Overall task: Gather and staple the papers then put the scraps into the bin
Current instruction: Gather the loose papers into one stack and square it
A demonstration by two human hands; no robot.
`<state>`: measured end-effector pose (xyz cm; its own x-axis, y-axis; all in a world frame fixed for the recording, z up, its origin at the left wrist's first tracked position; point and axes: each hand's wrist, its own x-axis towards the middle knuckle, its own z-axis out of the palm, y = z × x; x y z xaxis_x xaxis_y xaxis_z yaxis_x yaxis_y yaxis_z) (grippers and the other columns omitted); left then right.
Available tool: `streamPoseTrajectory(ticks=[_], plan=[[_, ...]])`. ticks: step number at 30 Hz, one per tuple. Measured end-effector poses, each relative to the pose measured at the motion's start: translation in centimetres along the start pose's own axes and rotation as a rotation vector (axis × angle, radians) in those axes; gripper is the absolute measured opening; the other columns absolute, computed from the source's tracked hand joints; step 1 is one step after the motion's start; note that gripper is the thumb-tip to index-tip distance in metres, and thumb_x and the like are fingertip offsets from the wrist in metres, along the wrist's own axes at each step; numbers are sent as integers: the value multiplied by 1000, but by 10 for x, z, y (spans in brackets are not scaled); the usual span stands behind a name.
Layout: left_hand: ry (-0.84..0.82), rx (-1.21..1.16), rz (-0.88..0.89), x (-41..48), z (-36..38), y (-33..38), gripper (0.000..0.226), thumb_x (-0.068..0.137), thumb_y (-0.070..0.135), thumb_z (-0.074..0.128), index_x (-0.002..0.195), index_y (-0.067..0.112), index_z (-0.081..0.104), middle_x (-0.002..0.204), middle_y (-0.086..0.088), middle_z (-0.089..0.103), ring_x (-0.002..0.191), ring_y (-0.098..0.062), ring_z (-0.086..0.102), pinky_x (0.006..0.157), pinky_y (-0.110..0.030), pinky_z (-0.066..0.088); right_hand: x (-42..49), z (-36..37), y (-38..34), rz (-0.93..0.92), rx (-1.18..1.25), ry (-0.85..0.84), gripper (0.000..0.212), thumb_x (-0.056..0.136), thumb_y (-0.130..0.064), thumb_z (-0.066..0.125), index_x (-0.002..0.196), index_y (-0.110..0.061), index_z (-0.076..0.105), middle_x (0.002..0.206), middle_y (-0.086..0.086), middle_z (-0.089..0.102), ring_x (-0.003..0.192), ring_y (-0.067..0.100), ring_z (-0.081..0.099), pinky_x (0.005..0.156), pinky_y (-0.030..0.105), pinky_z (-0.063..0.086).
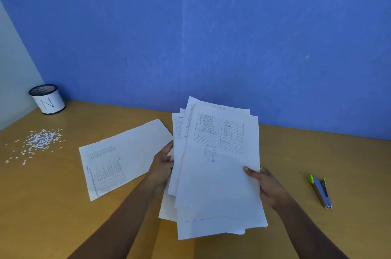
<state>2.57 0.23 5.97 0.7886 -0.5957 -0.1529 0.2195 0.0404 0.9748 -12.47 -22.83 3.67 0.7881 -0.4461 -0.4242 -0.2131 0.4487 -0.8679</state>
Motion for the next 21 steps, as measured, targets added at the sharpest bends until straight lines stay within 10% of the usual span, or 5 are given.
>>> streamPoseTrajectory(ticks=[21], plan=[[16, -76, -60, 3, 11, 4, 45, 88, 0, 54, 121, 30, 59, 107, -9, 71, 94, -33, 67, 81, -46, 56, 8, -4, 0, -154, -4, 113, 32, 85, -2, 60, 116, -5, 60, 111, 15, 67, 104, 35, 63, 94, 56, 47]])
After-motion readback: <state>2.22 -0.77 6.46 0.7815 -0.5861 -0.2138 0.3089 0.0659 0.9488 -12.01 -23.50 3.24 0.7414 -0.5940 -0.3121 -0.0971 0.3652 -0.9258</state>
